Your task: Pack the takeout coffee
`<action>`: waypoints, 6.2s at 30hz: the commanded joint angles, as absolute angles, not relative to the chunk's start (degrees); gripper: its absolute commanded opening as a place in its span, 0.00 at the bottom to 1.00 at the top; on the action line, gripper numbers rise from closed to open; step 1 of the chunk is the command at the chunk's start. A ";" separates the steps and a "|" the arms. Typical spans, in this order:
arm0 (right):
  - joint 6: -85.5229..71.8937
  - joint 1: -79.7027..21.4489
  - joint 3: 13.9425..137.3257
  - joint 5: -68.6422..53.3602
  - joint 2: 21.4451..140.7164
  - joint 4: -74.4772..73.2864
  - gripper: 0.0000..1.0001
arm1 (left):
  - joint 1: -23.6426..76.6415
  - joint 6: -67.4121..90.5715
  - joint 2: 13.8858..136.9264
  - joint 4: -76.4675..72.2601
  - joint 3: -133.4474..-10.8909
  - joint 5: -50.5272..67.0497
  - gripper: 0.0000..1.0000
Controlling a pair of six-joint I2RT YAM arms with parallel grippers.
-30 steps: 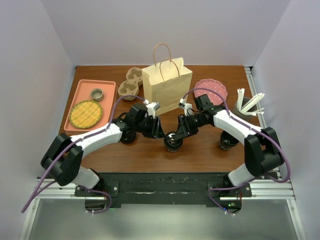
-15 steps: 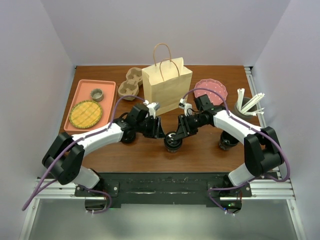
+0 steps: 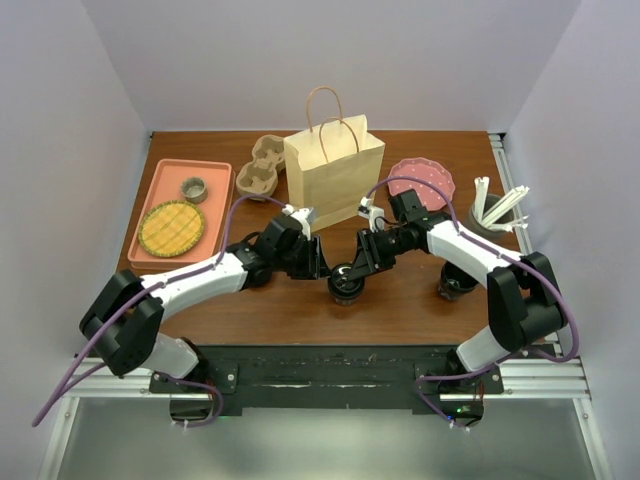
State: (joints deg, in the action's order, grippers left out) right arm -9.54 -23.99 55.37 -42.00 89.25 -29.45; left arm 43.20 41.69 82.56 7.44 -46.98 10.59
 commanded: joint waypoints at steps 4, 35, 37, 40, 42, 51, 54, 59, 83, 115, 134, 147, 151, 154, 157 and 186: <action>-8.52 -25.93 51.68 -31.11 92.11 -27.25 0.38 | 44.65 42.10 81.65 19.42 -51.58 6.06 0.49; -53.35 -36.74 41.05 -12.13 74.36 -14.33 0.38 | 44.74 54.84 69.52 13.65 -43.34 6.24 0.56; -54.75 -37.00 40.43 -12.04 73.66 -13.89 0.39 | 44.74 55.28 69.70 11.09 -42.37 6.68 0.58; -56.60 -37.26 39.82 -11.78 73.13 -13.01 0.38 | 44.74 56.07 70.66 6.34 -40.87 8.25 0.58; -57.21 -37.53 39.73 -11.60 72.78 -12.75 0.39 | 44.74 56.69 71.71 3.70 -39.99 8.79 0.57; -58.80 -37.62 39.38 -11.69 71.90 -12.22 0.41 | 44.74 55.81 75.32 3.42 -39.73 6.60 0.50; -58.28 -37.62 39.90 -12.22 71.63 -12.57 0.45 | 44.74 54.68 77.25 6.41 -40.60 5.45 0.47; -53.71 -37.53 44.46 -11.08 70.49 -18.44 0.55 | 44.74 49.41 82.44 14.05 -45.16 4.31 0.42; -23.29 -16.71 53.18 -38.31 79.01 -22.69 0.52 | 44.21 34.28 92.90 24.52 -52.47 6.32 0.40; -21.80 -11.69 50.19 -46.31 87.45 -14.42 0.42 | 41.13 32.87 97.56 24.70 -53.79 11.69 0.39; -24.97 -11.78 52.03 -47.55 87.18 -12.66 0.41 | 41.13 32.61 99.49 25.40 -54.32 11.95 0.39; -33.66 -11.69 37.09 -42.37 85.60 -3.17 0.22 | 41.13 32.43 101.69 25.84 -53.96 12.39 0.39; -36.20 -11.78 35.42 -40.00 86.66 -1.59 0.16 | 41.13 32.96 102.83 26.19 -53.88 12.48 0.38; -38.93 -12.21 32.09 -38.50 87.18 2.53 0.15 | 41.13 33.31 103.80 26.63 -53.79 12.48 0.38; -38.15 -13.18 31.55 -34.47 88.24 0.97 0.14 | 41.13 33.84 104.06 27.51 -53.61 11.96 0.38; -32.87 -13.45 46.14 -29.53 73.48 -22.06 0.42 | 41.66 41.57 101.51 30.67 -51.33 8.61 0.36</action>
State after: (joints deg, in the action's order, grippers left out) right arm -34.61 -13.52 44.71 -30.76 75.64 -17.72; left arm 41.01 45.89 94.32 9.91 -57.14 20.58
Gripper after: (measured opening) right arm 0.427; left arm 0.458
